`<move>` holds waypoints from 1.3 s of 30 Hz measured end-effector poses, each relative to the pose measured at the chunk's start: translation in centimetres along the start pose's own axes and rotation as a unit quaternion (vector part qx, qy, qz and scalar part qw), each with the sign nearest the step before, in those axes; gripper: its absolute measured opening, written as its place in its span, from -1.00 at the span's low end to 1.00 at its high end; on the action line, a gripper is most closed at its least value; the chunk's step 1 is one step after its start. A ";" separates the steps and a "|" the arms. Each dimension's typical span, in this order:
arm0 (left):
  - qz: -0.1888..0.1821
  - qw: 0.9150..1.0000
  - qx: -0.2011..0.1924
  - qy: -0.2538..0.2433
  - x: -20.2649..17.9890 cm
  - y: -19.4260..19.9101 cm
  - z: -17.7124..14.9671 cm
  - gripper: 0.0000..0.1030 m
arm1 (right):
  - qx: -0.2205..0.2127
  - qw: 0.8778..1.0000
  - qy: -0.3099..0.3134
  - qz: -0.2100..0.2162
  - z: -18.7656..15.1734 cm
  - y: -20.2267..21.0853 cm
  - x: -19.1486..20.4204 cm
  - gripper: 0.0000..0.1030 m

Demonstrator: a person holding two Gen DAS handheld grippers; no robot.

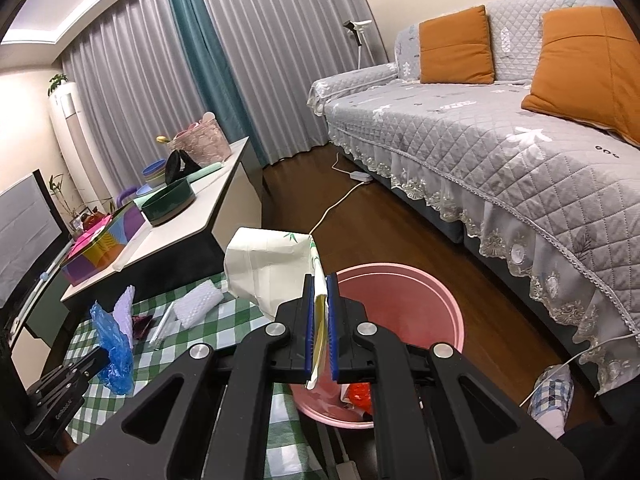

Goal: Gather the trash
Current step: 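Carry the blue bag in the left tool while the right carries the packet over the bin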

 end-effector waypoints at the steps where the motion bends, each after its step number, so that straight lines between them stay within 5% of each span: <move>1: -0.001 1.000 0.001 0.000 -0.2 -0.1 0.0 -0.98 | 0.000 1.000 0.000 -0.002 0.0 0.0 -0.1 -0.88; 39: -0.056 0.998 0.035 -0.016 -6.4 -6.7 -1.7 -0.98 | 0.007 0.997 -0.014 -0.074 -1.3 -1.2 -6.3 -0.88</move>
Point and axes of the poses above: each gripper's, at about its wrist camera, not at the fingertips, and y roughly against the way its jaws point, x to its left, z to its top, the point moved 3 cm from there along -y, roughly the way its jaws point, and after that the axes turned 14 degrees about y, right-handed, at the moved point
